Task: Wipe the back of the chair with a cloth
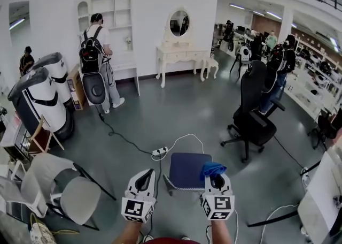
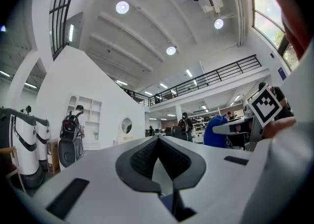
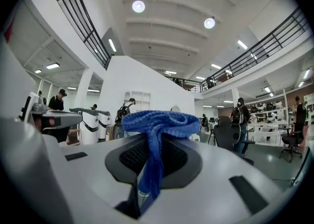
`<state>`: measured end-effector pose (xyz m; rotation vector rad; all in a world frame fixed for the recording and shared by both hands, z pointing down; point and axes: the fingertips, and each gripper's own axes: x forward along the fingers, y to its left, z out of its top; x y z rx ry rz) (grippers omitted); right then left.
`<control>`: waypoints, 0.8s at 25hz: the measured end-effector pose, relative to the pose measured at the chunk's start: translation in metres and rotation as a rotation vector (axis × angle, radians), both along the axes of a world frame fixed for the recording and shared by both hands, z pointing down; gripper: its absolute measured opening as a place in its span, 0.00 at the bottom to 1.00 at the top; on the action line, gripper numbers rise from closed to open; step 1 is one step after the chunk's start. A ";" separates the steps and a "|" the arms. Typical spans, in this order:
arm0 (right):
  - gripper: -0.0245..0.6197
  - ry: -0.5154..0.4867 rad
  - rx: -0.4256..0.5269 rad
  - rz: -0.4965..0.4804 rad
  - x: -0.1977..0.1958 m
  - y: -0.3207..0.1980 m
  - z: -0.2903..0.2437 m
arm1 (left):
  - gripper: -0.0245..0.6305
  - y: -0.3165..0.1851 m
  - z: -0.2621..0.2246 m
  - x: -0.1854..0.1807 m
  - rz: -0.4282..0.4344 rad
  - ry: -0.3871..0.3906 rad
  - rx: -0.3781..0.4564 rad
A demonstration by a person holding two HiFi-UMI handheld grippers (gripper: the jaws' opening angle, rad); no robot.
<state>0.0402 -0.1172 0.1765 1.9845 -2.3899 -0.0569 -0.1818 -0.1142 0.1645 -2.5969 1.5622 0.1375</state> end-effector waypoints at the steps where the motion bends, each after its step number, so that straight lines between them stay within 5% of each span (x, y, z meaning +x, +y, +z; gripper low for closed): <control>1: 0.13 -0.001 0.029 -0.001 0.000 0.001 -0.014 | 0.06 -0.001 -0.013 0.000 -0.001 0.007 0.024; 6: 0.13 -0.016 0.130 -0.020 -0.003 0.015 -0.063 | 0.06 0.003 -0.063 0.001 -0.013 -0.010 0.133; 20: 0.13 -0.010 0.118 -0.044 -0.005 0.021 -0.061 | 0.06 0.019 -0.067 0.010 -0.043 -0.053 0.108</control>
